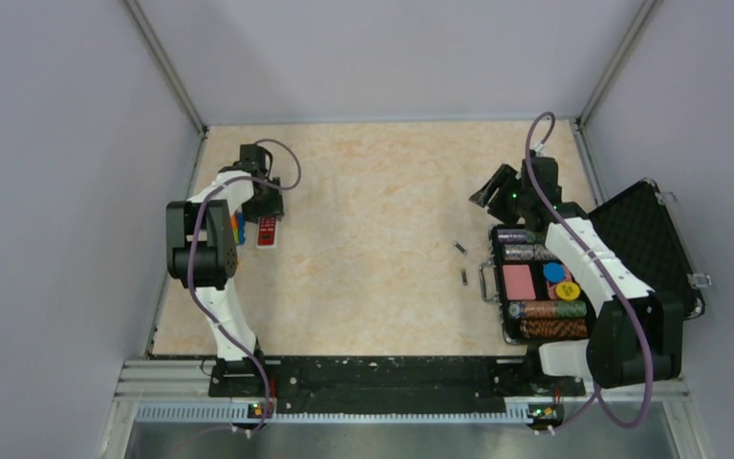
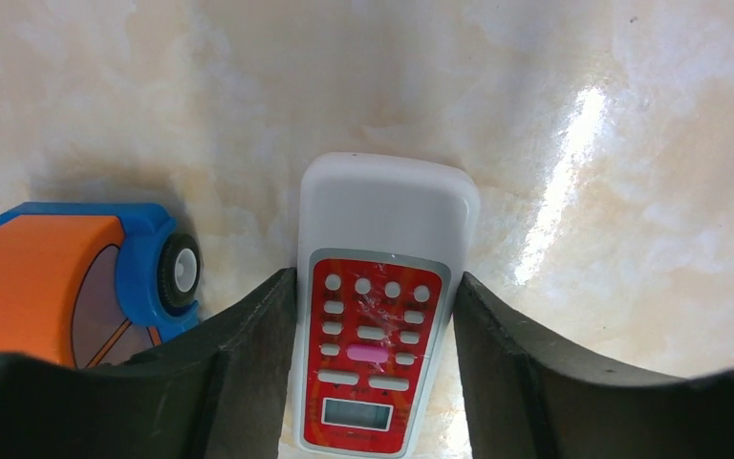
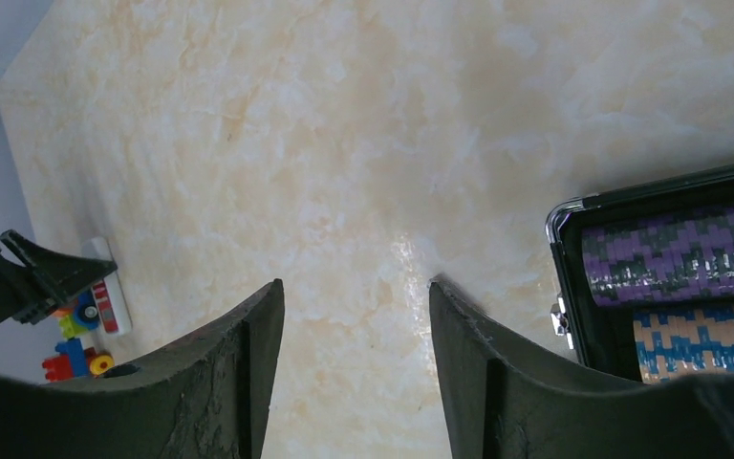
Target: Load the batteries into the remote control
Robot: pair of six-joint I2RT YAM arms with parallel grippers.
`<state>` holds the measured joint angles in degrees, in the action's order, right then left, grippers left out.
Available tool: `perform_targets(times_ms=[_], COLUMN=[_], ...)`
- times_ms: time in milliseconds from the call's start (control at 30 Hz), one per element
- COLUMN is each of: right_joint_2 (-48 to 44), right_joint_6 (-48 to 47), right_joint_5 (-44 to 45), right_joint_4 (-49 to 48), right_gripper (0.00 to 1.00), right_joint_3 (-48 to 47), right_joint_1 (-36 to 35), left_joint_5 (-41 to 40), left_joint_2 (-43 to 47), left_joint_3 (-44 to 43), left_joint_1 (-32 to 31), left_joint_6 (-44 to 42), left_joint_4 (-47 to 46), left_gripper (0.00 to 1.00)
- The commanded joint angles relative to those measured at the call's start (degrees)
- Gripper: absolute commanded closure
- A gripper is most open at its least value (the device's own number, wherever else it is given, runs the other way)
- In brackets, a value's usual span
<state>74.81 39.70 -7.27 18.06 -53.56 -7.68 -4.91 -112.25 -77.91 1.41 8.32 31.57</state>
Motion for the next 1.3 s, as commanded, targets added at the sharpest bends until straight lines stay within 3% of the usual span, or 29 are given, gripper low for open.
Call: perform_targets(times_ms=[0,200,267,467,600,733,967,1267], right_joint_2=[-0.71,-2.62,-2.62,0.34,1.38,2.43,1.51,-0.12], right_joint_6=[2.73,0.64,-1.02,-5.66,-2.87,1.22,3.68,2.19], right_joint_5=[-2.58,-4.98,-6.74,-14.09,-19.22,-24.78,-25.00,-19.52], right_joint_4=[-1.41,1.16,1.10,0.96,-1.76,-2.28,0.62,5.05], right_gripper=[0.44,0.44,0.43,0.41,0.40,0.41,0.41,0.42], right_joint_3=[-0.68,-2.18,-2.61,-5.78,-6.37,-7.41,-10.13,-9.40], right_joint_1=[0.32,-0.57,-1.89,-8.35,-11.60,-13.55,-17.76,-23.62], left_joint_5=[2.95,15.98,20.03,30.31,33.42,32.27,23.72,17.97], left_joint_2=[-1.62,4.13,7.86,21.81,29.83,35.43,39.13,38.43], left_joint_3=[-0.38,3.21,4.80,14.46,21.96,25.32,27.01,23.12], left_joint_1=[0.09,-1.13,-4.34,-13.03,-18.83,-26.16,-38.15,-44.53], left_joint_6=[-0.73,1.81,2.02,4.94,10.03,6.71,-6.69,-11.06], left_joint_4=[1.62,-0.26,-1.79,-12.90,-25.14,-32.83,-32.08,-26.51], left_gripper=[0.57,0.92,1.00,1.00,1.00,1.00,1.00,1.00])
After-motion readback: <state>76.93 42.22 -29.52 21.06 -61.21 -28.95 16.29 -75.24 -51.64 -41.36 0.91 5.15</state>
